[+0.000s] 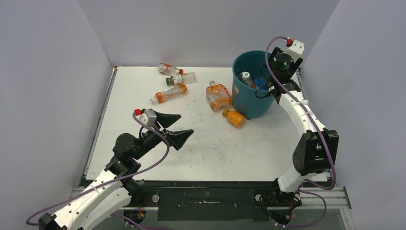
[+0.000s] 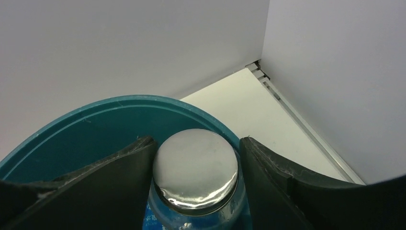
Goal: Put the plastic bottles in the bin
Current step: Place the plastic bottle in the trash bin.
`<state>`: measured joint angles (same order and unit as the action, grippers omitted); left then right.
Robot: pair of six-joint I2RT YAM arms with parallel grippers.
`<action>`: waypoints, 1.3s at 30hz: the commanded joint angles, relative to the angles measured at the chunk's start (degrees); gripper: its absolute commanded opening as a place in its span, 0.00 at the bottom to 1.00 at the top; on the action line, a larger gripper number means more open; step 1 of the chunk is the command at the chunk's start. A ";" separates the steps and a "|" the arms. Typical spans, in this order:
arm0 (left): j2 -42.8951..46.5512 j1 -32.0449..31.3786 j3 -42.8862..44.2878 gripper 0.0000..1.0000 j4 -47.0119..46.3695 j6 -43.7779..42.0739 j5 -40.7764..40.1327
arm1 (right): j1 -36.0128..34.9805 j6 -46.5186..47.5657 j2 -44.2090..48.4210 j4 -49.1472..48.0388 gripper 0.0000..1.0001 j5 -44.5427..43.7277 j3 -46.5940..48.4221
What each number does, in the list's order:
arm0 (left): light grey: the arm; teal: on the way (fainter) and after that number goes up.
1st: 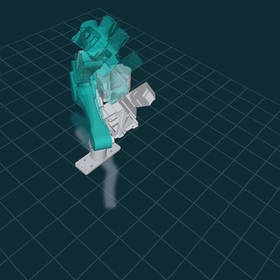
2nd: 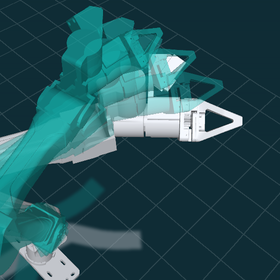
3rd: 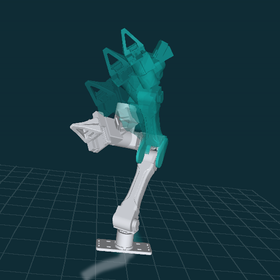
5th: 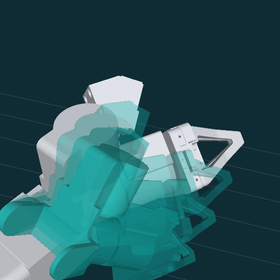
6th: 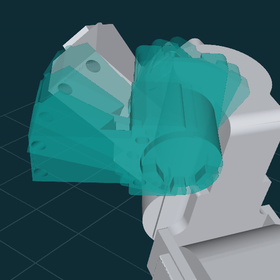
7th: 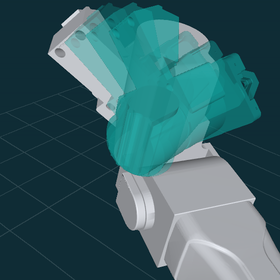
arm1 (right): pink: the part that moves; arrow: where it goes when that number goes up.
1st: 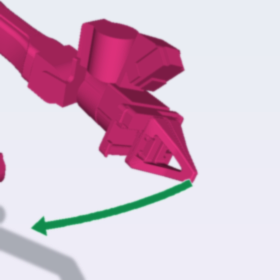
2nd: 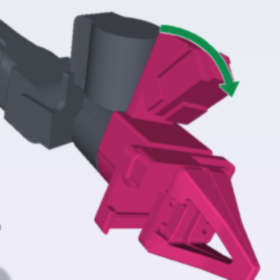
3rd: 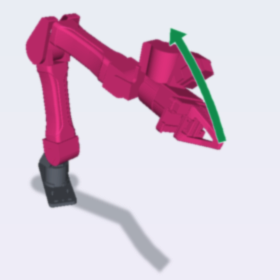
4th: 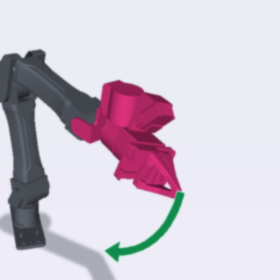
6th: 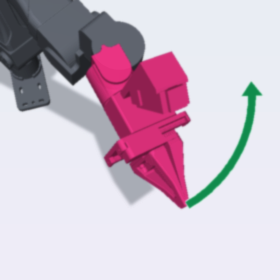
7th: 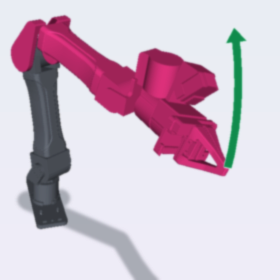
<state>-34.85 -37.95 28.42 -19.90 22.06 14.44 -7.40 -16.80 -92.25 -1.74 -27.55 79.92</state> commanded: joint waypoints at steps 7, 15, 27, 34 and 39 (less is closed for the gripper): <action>-0.86 -0.27 1.15 0.96 -1.55 0.34 2.26 | 0.54 -4.74 0.09 7.58 0.76 11.09 5.87; -1.27 -0.45 1.11 0.96 -1.39 0.28 2.09 | 0.00 -8.04 4.77 8.55 0.79 14.19 8.08; -2.45 -0.62 2.98 0.96 5.07 -1.48 -6.83 | -12.76 -8.35 27.39 9.26 0.93 21.98 1.64; -6.33 -0.72 5.48 0.96 11.26 0.08 -18.29 | -14.04 -12.29 44.64 8.45 0.93 31.12 -21.63; -12.20 -0.63 8.84 0.96 16.60 1.92 -21.44 | -14.11 -16.21 53.09 8.38 0.94 30.53 -38.40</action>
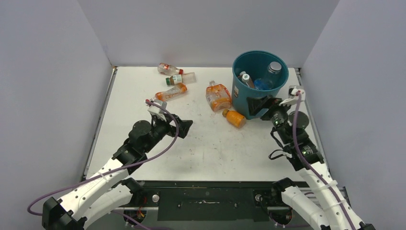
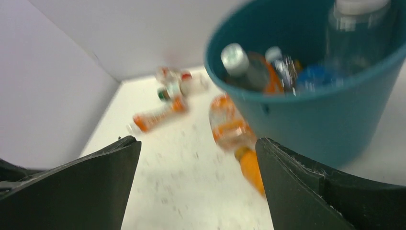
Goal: Put the plastic bottles in the bin
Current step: Place the plastic bottle in the trash bin, then move the plastic bottle to the center of the board.
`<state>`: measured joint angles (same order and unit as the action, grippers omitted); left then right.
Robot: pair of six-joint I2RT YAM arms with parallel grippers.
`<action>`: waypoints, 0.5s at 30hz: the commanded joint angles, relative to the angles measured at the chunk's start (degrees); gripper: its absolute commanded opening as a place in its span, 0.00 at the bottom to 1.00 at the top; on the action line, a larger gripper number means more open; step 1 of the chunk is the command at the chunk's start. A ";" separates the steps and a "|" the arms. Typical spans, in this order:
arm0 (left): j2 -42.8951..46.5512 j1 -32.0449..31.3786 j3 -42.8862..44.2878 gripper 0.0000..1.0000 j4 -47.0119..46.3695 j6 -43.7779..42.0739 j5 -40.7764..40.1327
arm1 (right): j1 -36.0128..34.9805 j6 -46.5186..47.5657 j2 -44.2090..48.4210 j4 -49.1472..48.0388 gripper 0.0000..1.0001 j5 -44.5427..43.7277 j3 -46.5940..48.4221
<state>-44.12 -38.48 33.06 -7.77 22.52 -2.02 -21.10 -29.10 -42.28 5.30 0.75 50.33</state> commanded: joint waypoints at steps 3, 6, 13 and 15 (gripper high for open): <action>-3.98 -0.10 4.91 0.96 5.44 0.68 -3.97 | -0.47 -5.51 5.25 0.25 0.95 1.81 -16.67; -2.45 -0.10 3.25 0.96 2.70 -0.93 -1.76 | -0.52 -7.13 4.20 -4.09 0.96 0.94 -23.62; 0.75 -0.37 0.05 0.96 -0.97 -1.95 -0.13 | -2.34 -10.59 -8.81 -25.02 0.98 -8.55 -33.60; 0.58 -0.68 0.32 0.96 -0.72 -1.96 0.27 | -2.39 -12.10 -13.83 -30.42 0.98 -10.67 -34.06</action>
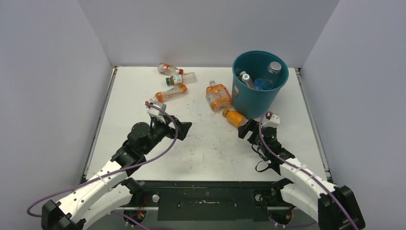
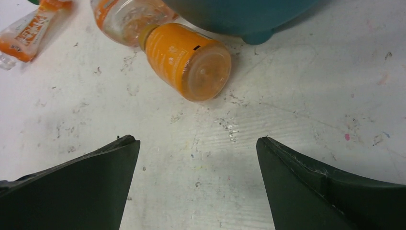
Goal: Put the plastic bottles in the bin
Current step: Move the plastic bottle to the center of the board.
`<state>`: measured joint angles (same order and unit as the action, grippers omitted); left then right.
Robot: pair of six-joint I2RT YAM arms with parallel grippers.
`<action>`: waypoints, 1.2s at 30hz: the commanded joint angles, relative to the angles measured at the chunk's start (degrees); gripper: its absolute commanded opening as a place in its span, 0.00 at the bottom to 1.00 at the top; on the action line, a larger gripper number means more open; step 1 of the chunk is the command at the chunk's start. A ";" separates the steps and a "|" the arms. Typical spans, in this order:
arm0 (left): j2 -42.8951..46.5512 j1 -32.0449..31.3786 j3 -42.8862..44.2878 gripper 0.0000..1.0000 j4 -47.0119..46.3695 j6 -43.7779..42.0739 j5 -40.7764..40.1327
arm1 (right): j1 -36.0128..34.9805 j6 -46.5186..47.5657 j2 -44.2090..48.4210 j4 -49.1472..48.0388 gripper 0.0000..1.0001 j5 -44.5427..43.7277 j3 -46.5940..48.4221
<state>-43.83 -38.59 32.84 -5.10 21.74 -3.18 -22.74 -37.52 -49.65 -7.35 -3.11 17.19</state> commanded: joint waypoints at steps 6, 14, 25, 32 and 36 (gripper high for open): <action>-0.07 -1.41 1.15 0.96 -3.14 -1.16 3.00 | -0.51 -11.07 -20.72 -28.94 0.98 -11.28 1.13; 1.52 -2.21 0.90 0.96 -3.16 -1.70 2.27 | 3.08 -20.00 -30.57 -40.53 0.99 -11.44 0.57; 1.14 -2.19 1.25 0.96 -3.16 -1.61 3.18 | 1.87 -26.29 -42.35 -45.49 0.77 -8.01 2.78; 0.70 -2.10 1.51 0.96 -3.15 -1.44 3.18 | -5.74 -26.86 -43.11 -45.45 0.76 -9.55 0.94; 0.69 -2.06 1.52 0.96 -3.16 -1.18 4.73 | -9.60 -25.69 -41.50 -43.91 0.78 -11.16 -1.03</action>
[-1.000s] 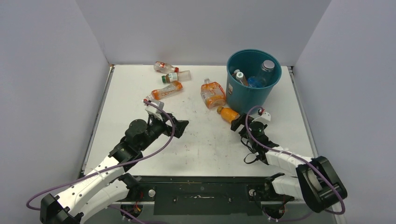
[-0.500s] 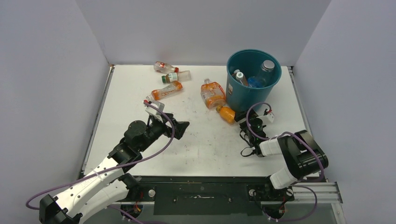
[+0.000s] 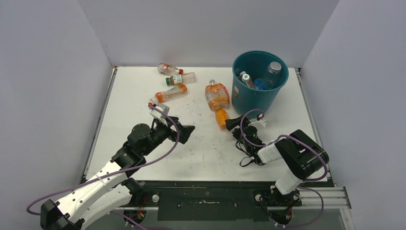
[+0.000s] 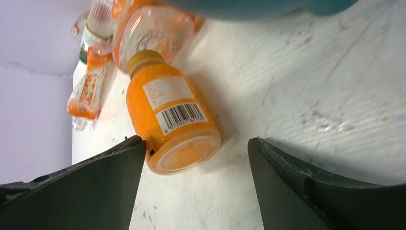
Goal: Put the plastic bottles in the bin
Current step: Move the plastic bottle to the center of the board.
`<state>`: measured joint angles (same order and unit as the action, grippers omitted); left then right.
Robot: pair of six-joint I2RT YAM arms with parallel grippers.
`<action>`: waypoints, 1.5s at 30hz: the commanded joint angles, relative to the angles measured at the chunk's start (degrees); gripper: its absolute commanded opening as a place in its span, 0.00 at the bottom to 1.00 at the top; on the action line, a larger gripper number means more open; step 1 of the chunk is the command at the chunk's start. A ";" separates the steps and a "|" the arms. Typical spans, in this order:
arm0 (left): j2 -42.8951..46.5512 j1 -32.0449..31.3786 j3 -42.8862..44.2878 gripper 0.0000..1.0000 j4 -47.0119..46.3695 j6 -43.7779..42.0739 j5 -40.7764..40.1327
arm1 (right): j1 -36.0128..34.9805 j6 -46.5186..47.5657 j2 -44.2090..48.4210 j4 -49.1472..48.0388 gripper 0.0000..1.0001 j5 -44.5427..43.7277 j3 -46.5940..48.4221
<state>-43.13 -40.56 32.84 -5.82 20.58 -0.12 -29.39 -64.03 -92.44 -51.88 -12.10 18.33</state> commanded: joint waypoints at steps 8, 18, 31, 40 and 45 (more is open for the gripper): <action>-0.56 -0.13 1.83 0.96 -2.33 0.33 2.68 | -9.34 15.20 11.56 19.17 1.00 -8.32 0.96; -1.33 -0.23 2.23 0.96 -1.65 0.25 3.13 | -21.36 35.77 15.40 32.59 0.93 -17.92 8.66; -1.18 -2.04 2.10 0.96 0.16 0.91 -1.35 | -12.31 46.75 6.04 38.69 0.96 -9.53 27.39; -12.46 -4.96 -9.39 0.60 -17.82 31.71 -4.99 | -9.81 49.30 -6.54 42.79 0.87 -6.20 39.62; -21.44 -7.49 -9.46 0.55 -23.40 34.17 -9.12 | -8.56 46.33 -9.42 42.98 0.86 -4.95 39.85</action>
<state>-60.49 -46.46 22.55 -17.58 47.55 -5.50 -39.27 -15.86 -101.14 -9.30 -18.55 56.71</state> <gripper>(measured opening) 0.555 0.860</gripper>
